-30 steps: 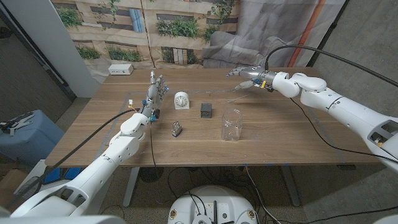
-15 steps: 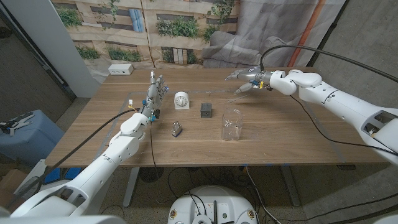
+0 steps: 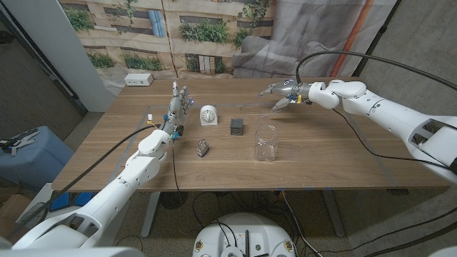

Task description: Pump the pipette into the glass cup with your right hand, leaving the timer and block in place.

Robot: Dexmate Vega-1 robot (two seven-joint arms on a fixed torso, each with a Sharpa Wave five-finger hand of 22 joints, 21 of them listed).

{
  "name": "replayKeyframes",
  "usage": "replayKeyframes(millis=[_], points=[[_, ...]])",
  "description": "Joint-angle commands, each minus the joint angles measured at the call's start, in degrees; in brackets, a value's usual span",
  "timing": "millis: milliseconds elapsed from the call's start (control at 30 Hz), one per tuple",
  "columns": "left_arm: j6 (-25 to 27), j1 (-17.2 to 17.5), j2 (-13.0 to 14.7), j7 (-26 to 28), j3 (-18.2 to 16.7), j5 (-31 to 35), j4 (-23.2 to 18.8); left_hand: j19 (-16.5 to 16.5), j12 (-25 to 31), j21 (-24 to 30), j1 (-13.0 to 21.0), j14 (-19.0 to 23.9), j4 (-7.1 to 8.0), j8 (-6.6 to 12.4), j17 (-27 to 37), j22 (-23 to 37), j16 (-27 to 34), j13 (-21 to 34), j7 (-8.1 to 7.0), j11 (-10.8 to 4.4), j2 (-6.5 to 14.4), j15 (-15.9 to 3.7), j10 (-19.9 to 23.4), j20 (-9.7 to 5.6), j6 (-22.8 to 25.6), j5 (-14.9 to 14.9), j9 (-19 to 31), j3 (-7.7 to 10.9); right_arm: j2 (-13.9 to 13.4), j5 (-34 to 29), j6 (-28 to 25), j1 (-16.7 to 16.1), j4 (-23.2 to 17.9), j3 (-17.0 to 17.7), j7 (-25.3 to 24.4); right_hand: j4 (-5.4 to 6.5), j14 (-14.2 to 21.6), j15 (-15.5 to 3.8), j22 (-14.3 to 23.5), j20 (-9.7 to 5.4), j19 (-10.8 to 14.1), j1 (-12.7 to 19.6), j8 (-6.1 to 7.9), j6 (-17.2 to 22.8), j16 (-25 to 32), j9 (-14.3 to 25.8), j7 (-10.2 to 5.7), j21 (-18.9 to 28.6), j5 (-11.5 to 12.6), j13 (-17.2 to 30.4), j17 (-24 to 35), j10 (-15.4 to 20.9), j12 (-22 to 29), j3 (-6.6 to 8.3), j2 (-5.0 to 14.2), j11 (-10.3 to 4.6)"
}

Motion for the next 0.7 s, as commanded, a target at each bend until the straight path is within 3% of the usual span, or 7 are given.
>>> replayKeyframes(millis=[33,333,700], points=[[0.0,0.0,0.0,0.0,0.0,0.0,0.0,-0.3,0.2,0.3,-0.1,-0.6,0.0,0.33,0.3,0.1,0.3,0.3,-0.32,-0.26,2.5,-6.48,-0.2,-5.15,-0.2,0.4,0.1,-0.41,2.0,1.6,2.0,2.1,6.9,-2.6,-2.0,0.11,1.6,-2.4,0.2,-0.53,1.4,2.0,1.12,2.5,0.6,-0.1,0.11,0.4,0.4,0.1,0.2,2.6,0.5,0.23,-0.5,-1.14],[0.0,0.0,0.0,0.0,0.0,0.0,0.0,-0.3,0.3,0.3,-0.1,-0.5,0.0,0.33,0.3,0.1,0.3,0.3,-0.32,-0.16,2.5,-6.58,-0.1,-5.13,-0.2,0.4,0.1,-0.41,2.5,1.7,2.5,2.8,8.4,-4.2,-2.6,0.24,3.7,-3.79,0.2,-1.42,2.7,4.2,2.32,5.4,1.5,-0.1,2.23,0.5,0.4,0.0,0.2,5.5,0.6,0.28,-0.88,-1.74],[0.0,0.0,0.0,0.0,0.0,0.0,0.0,-0.3,0.2,0.3,-0.1,-0.5,0.0,0.34,0.3,0.1,0.3,0.3,-0.33,-0.12,2.5,-6.61,-0.1,-5.14,-0.2,0.4,0.1,-0.41,4.4,0.5,2.5,4.3,11.9,-6.8,-4.1,0.19,5.2,-5.02,0.3,-2.07,3.6,6.3,3.29,8.0,2.0,-0.1,1.98,0.4,0.4,-0.1,0.2,8.5,0.6,0.4,-1.0,-2.82]])
